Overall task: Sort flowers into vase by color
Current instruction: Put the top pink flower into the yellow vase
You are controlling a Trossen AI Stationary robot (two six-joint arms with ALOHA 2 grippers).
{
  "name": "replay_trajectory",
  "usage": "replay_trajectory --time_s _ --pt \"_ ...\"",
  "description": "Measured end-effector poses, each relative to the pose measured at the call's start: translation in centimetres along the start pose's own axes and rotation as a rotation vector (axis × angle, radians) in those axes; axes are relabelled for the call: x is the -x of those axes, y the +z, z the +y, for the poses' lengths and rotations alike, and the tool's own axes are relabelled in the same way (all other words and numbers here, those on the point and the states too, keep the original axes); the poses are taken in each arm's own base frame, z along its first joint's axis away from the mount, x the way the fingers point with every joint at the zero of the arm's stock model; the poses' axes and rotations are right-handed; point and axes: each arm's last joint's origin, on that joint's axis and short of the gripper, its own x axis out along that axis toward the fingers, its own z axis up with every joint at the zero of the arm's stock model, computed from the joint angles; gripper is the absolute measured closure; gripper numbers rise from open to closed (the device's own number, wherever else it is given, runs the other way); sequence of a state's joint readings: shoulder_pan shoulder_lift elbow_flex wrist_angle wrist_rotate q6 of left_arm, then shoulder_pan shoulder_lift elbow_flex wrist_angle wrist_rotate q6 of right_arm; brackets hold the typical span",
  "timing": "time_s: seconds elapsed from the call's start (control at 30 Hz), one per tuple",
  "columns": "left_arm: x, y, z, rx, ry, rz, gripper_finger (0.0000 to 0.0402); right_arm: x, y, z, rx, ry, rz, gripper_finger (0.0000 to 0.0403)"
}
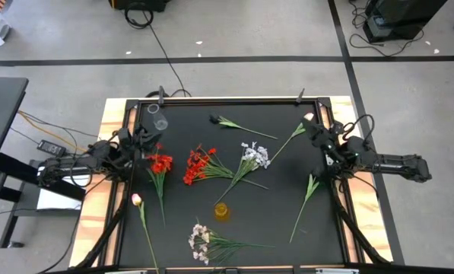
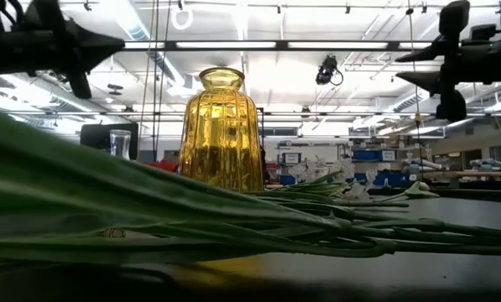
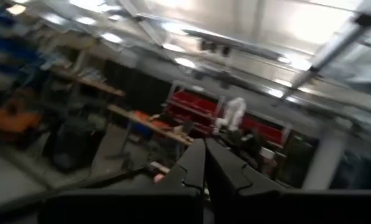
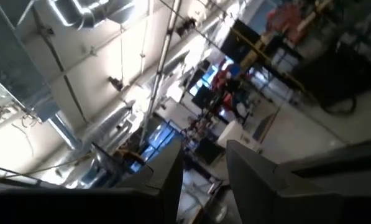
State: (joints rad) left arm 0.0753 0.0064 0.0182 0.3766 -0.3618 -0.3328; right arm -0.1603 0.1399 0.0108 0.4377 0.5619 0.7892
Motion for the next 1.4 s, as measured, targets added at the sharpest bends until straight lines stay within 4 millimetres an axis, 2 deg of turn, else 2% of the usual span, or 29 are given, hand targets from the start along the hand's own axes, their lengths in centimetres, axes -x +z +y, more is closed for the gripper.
replay_trajectory --time_s 0.17,0.3,0.4,0.53,0.7,0.87,1.03,1.23,1.4 --pt "-0.1 1.8 -0.5 0.059 0.039 -0.062 0.0383 -1.3 0.5 1.6 -0.005 -0.009 0.045 0.027" --pt "-0.5 1.7 -0.6 0.052 0.061 0.004 0.0383 -2.9 0.8 3.2 0.028 -0.054 0.057 0.027" --pt "-1.1 1.9 -1.1 0.093 0.039 0.063 0.0383 -4.4 0.7 4.1 -0.009 -0.099 0.063 0.027" --pt "-2.4 1.9 -1.8 0.099 0.019 0.162 0.0383 -6.3 0.0 4.8 -0.056 -0.152 0.1 0.027" --pt "-4.3 2.3 -2.7 0.076 0.049 0.29 0.0383 -8.6 -0.9 5.7 -0.022 -0.228 0.212 0.0267" --pt "-5.9 4.0 -3.8 0.073 0.03 0.432 0.0383 -11.1 -1.3 7.4 0.023 -0.286 0.315 0.0249" --pt "-6.9 6.0 -4.2 0.125 0.051 0.503 0.0383 -13.6 -0.6 9.4 0.045 -0.325 0.39 0.0215" --pt "-7.8 6.7 -3.8 0.195 0.069 0.527 0.0383 -16.2 0.5 11.6 0.098 -0.216 0.4 0.017" --pt "-7.8 6.4 -3.8 0.189 0.058 0.559 0.0383 -17.6 0.8 12.5 0.068 -0.076 0.333 0.0162"
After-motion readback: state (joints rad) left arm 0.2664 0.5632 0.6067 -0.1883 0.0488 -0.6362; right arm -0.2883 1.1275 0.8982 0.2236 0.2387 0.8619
